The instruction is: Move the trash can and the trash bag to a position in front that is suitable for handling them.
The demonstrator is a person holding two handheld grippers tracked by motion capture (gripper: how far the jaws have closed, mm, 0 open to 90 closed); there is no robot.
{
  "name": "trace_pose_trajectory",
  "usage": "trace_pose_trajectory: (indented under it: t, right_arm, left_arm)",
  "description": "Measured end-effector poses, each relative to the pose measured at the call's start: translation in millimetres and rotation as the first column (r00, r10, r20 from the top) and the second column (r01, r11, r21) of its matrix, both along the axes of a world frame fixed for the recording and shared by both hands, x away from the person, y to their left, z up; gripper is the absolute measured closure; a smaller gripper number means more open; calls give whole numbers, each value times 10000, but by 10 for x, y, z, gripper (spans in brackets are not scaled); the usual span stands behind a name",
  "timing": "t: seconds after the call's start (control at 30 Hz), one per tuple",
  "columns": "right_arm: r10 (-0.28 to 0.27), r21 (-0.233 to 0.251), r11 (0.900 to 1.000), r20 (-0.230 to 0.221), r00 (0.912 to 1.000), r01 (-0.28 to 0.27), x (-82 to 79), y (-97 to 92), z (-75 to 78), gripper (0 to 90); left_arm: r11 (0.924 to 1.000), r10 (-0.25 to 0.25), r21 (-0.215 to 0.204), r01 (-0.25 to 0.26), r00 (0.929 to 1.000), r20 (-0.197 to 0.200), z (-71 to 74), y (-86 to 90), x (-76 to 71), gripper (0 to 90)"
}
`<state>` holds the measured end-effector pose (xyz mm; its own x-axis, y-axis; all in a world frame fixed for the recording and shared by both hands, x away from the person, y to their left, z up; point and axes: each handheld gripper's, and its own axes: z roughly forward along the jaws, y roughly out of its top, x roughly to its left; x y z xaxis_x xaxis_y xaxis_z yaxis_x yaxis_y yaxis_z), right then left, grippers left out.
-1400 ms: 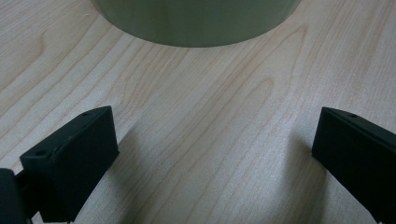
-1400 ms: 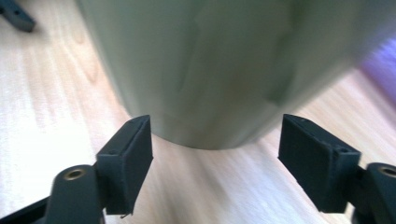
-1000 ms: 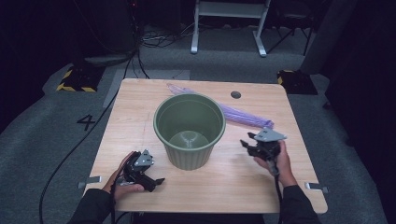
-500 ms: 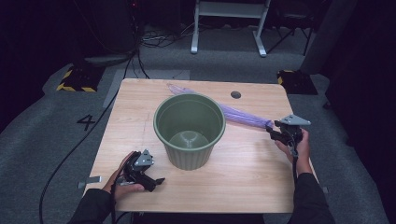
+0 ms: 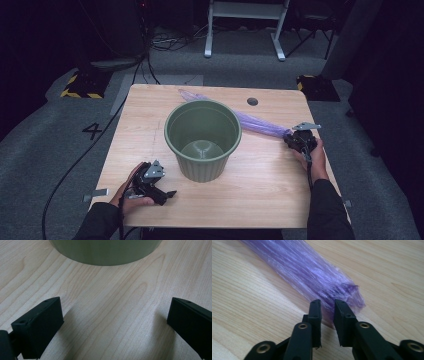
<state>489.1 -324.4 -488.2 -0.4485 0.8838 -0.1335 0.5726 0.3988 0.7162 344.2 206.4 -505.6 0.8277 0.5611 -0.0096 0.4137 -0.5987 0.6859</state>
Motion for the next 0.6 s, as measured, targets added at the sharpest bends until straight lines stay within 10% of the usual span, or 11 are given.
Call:
trace_pose_trajectory:
  t: [0.6]
  right_arm:
    - [678,751,9950,-312,9972,-653,-237,-40,-61,900]
  left_arm:
    - [10000,5,-4,-5,10000,1,0,0,0,2]
